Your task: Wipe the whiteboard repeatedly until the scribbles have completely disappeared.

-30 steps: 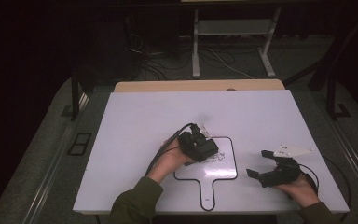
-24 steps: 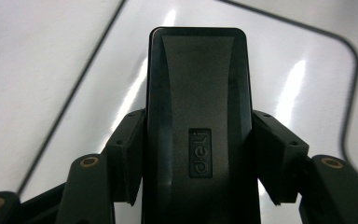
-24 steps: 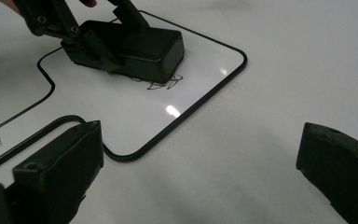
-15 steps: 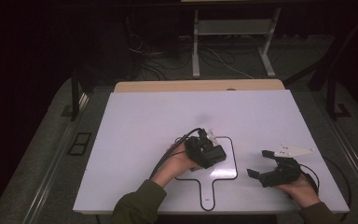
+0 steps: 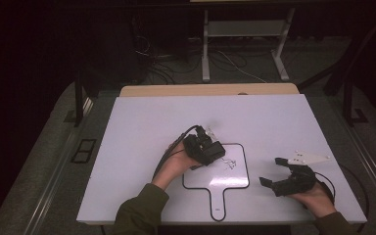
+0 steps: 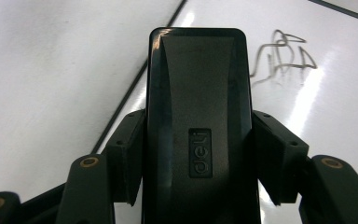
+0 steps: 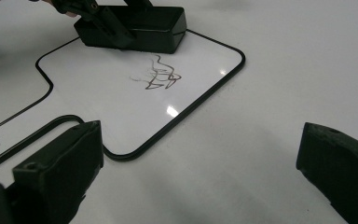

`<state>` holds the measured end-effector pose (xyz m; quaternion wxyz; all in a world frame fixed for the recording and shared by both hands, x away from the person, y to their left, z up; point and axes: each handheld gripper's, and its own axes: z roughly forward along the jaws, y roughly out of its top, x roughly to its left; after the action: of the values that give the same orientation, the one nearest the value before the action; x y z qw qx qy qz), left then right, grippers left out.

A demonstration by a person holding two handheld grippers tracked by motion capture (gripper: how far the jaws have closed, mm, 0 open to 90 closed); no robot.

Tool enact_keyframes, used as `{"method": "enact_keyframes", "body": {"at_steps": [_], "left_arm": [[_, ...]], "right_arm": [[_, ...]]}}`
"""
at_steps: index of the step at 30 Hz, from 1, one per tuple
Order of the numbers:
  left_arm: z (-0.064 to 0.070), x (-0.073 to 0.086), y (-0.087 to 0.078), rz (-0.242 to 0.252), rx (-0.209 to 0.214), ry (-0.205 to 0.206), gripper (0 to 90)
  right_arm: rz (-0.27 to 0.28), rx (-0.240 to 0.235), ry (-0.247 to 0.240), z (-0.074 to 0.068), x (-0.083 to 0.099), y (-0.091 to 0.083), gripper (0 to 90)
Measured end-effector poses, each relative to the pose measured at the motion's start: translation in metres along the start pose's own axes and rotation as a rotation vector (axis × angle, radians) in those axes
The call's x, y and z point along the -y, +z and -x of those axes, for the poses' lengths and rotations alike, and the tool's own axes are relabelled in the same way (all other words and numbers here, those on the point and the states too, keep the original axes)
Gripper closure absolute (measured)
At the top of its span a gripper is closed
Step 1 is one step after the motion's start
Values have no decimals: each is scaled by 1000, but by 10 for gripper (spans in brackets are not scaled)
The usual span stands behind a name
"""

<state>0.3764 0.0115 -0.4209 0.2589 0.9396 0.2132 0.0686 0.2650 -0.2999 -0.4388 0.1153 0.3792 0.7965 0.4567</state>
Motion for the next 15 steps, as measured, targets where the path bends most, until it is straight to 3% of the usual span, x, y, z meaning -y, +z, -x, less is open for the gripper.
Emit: {"method": "enact_keyframes", "body": {"at_steps": [7,15], "left_arm": [[6,-12,6,-20,20,35,393],[26,-27,16,-7,50,62,393]], "right_arm": [[0,1,1,0,0,0,0],[1,0,1,0,0,0,0]]}}
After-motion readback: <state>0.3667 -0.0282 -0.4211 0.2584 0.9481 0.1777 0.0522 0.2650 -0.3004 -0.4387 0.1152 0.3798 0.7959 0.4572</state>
